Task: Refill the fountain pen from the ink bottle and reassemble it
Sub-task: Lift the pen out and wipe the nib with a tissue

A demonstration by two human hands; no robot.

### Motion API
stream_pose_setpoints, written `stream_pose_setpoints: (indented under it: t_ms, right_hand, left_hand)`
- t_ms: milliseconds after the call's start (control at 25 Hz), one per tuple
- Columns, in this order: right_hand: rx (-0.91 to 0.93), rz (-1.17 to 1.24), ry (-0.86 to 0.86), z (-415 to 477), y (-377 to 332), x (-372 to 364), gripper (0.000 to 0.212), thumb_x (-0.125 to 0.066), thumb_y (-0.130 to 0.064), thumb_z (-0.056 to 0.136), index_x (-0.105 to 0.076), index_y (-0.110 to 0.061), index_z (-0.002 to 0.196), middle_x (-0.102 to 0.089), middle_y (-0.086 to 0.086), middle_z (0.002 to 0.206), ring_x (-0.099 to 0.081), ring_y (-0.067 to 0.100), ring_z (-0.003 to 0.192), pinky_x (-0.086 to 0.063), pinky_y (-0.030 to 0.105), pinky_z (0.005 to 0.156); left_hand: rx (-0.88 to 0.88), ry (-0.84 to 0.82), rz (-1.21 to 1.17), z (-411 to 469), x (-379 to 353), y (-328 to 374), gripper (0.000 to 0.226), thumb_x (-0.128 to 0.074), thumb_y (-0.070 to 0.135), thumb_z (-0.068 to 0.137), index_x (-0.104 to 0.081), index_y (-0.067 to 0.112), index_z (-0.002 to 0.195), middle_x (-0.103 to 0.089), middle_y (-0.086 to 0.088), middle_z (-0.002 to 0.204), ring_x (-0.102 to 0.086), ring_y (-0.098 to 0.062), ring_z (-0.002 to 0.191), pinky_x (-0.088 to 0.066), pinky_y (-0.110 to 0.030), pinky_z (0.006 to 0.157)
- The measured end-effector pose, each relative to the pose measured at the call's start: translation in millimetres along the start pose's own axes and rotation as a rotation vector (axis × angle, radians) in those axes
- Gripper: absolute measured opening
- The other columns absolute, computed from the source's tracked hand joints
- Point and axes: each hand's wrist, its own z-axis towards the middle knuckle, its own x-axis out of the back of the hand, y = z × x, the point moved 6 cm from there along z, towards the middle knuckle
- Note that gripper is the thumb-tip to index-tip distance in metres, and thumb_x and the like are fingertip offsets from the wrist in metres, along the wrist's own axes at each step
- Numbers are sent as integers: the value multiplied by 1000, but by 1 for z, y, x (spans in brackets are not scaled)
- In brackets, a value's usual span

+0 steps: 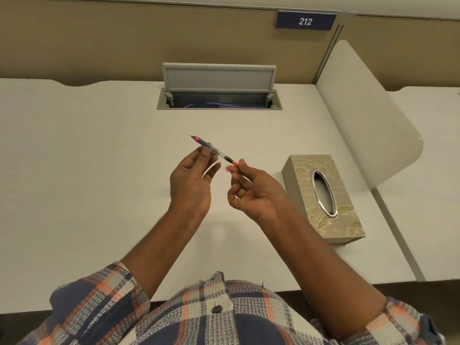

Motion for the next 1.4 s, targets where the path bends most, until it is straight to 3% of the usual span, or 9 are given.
stream_pose_setpoints:
  t_ms: [240, 360, 560, 640, 760, 840, 1000, 1160, 1400]
  right_hand:
    - [69, -14, 50, -2, -12, 17, 39, -69, -24, 86, -65, 0, 117, -72, 2, 74, -57, 4, 53, -43, 18, 55]
    - [191, -251, 122, -11, -24, 30, 31, -66, -34, 88, -70, -7, 104, -73, -2, 78, -60, 5, 61, -44, 19, 55]
    - [1009, -958, 671, -58, -151, 105, 4, -68, -26, 82, -71, -24, 81, -70, 1, 98, -64, 17, 90, -51, 32, 82]
    - [880, -1438, 902, -61, -187, 145, 6, -68, -25, 84, -73, -27, 86, -58, 5, 121, -51, 26, 116, -40, 37, 95]
    - [442, -1853, 814, -36, -187, 190, 13, -71, -28, 83, -73, -30, 96, -31, 6, 152, -26, 29, 139, -29, 47, 106]
    - [352, -1933, 723, -17, -175, 203, 19, -72, -26, 81, -73, -33, 99, -13, 4, 161, -14, 27, 145, -23, 47, 112]
    - [395, -2034, 755, 8, -168, 207, 28, -55, -13, 83, -73, -32, 93, 3, 3, 163, -5, 31, 147, -14, 51, 115]
    - [474, -2138, 762, 17, -171, 212, 24, -54, -6, 83, -71, -23, 84, 1, 4, 163, -2, 32, 148, -8, 56, 115]
    - [616, -2172, 634, 28, -164, 204, 19, -56, -7, 83, -72, -18, 83, -6, 4, 162, -4, 29, 148, -11, 60, 113]
  left_hand:
    - [17, -79, 63, 1, -14, -19, 16, -55, 16, 93, -70, 14, 97, -72, 2, 97, -66, -20, 100, -53, -30, 81]
    - [34, -95, 59, 3, -24, -30, 16, -55, 16, 94, -70, 12, 97, -71, -1, 97, -64, -25, 105, -54, -34, 87]
    - [140, -94, -82, 11, -35, -41, 14, -55, 11, 93, -69, 7, 94, -69, -3, 93, -61, -31, 107, -53, -39, 93]
    - [185, -103, -132, 11, -37, -47, 14, -53, 10, 94, -67, 6, 95, -66, -7, 102, -60, -31, 105, -54, -34, 89]
    - [249, -98, -161, 3, -36, -60, 14, -51, 9, 95, -64, 6, 96, -59, -14, 118, -63, -22, 95, -55, -28, 81]
    - [290, -104, -182, -3, -36, -67, 14, -50, 9, 95, -63, 6, 96, -57, -16, 124, -63, -18, 92, -55, -25, 80]
    - [348, -89, -242, -9, -41, -66, 15, -50, 8, 95, -65, 5, 92, -58, -16, 131, -60, -21, 97, -54, -26, 83]
    - [362, -4, -272, -15, -34, -65, 37, -51, 4, 93, -74, 9, 65, -71, -4, 97, -65, -16, 83, -55, -28, 79]
    - [356, 44, -288, -11, -19, -57, 26, -52, 4, 93, -70, 6, 74, -75, -1, 81, -68, -13, 75, -54, -29, 83]
